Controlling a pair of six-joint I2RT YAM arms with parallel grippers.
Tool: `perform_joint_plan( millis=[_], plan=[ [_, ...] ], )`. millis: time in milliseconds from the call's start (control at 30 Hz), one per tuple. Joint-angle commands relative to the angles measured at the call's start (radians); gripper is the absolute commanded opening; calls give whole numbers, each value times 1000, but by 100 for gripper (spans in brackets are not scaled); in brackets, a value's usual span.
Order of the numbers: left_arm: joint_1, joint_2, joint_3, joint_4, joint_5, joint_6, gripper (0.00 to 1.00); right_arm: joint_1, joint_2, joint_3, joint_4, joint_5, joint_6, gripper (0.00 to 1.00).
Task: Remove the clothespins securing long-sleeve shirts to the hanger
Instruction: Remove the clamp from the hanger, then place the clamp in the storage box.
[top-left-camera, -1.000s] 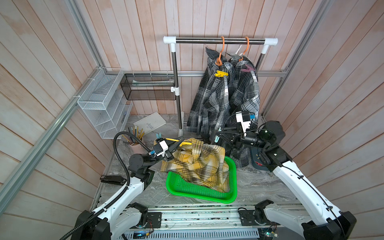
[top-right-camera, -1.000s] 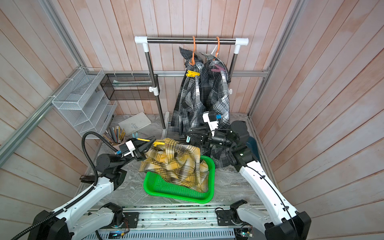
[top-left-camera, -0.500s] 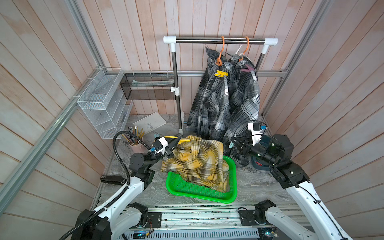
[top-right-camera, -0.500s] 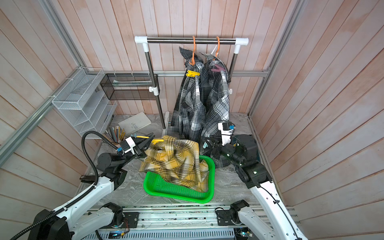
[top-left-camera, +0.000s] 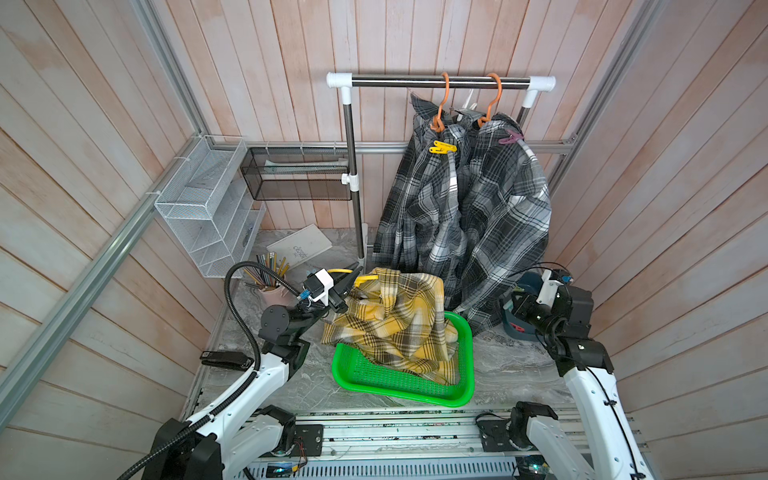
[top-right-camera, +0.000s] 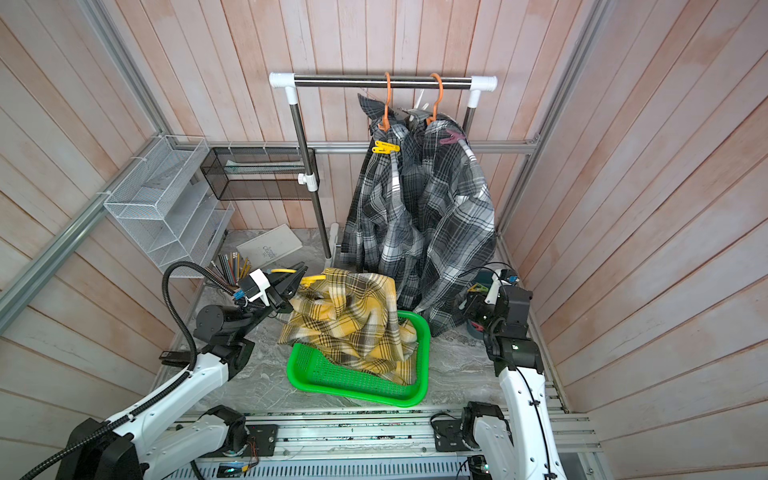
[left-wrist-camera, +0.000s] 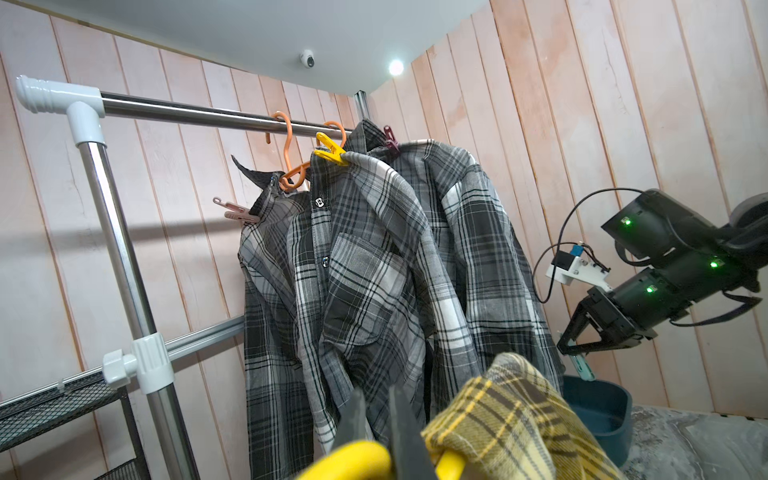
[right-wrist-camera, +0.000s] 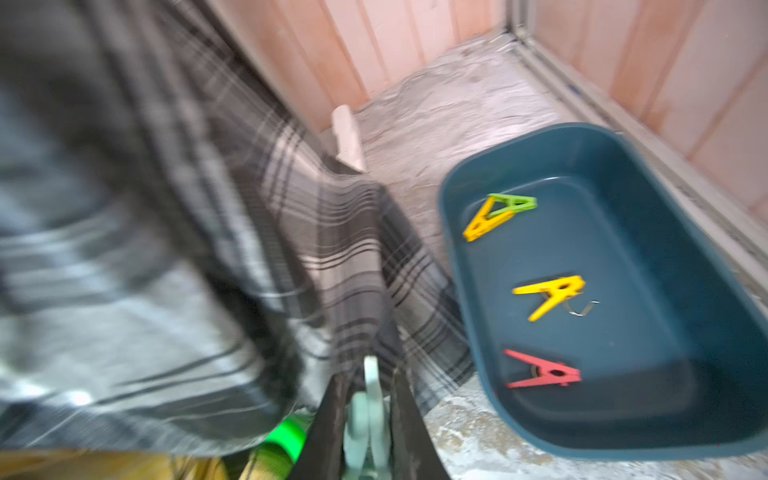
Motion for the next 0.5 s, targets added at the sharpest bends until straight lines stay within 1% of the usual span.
perform_joint_plan(
  millis=[0,67,167,300,467],
  plan=[
    [4,-21,13,13,-21,6,0,-77,-8,-20,70,17,12,0],
    [4,-17,16,15,-19,1,0,-145,9,-42,128,1,33,0],
    [4,-10,16,20,-16,0,0,-191,45,-81,237,22,69,0],
    [3,-9,15,27,-21,-2,0,-193,135,-116,373,88,90,0],
    [3,-15,16,19,-21,-5,0,-195,280,-113,469,100,96,0]
  ],
)
